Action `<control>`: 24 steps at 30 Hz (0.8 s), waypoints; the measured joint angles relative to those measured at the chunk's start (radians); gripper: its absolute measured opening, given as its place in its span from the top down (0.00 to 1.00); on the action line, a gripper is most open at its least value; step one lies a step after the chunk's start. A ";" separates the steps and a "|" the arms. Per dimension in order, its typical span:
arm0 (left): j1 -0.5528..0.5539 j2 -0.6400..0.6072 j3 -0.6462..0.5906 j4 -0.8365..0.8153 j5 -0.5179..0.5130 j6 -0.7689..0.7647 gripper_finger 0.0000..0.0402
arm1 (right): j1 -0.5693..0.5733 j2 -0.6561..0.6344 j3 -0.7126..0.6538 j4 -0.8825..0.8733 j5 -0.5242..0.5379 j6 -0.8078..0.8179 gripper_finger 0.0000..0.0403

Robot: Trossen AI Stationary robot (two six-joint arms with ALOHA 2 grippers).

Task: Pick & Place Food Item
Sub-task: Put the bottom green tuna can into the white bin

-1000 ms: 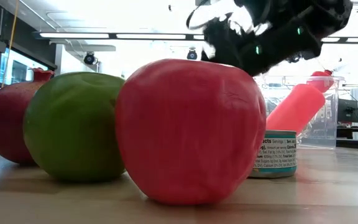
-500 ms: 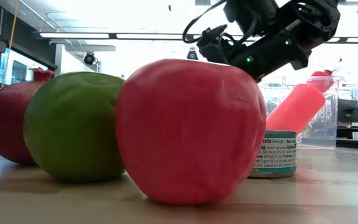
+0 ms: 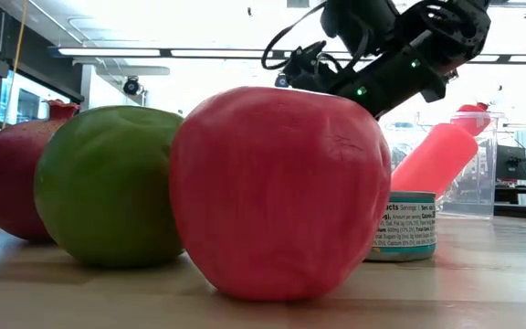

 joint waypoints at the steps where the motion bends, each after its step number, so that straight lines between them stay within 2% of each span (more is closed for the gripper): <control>1: 0.000 0.000 0.000 0.000 0.000 0.000 0.18 | -0.006 0.000 0.000 0.003 0.003 -0.001 0.06; 15: 0.000 0.000 0.000 -0.010 0.000 0.000 0.18 | -0.042 0.000 0.000 -0.003 -0.019 0.024 0.07; 19: 0.000 0.000 0.000 -0.010 0.000 0.000 0.18 | -0.055 0.000 0.000 -0.004 -0.020 0.023 0.16; 24: 0.000 0.000 0.000 -0.008 0.000 0.000 0.18 | -0.060 0.000 0.000 -0.014 -0.044 0.015 0.34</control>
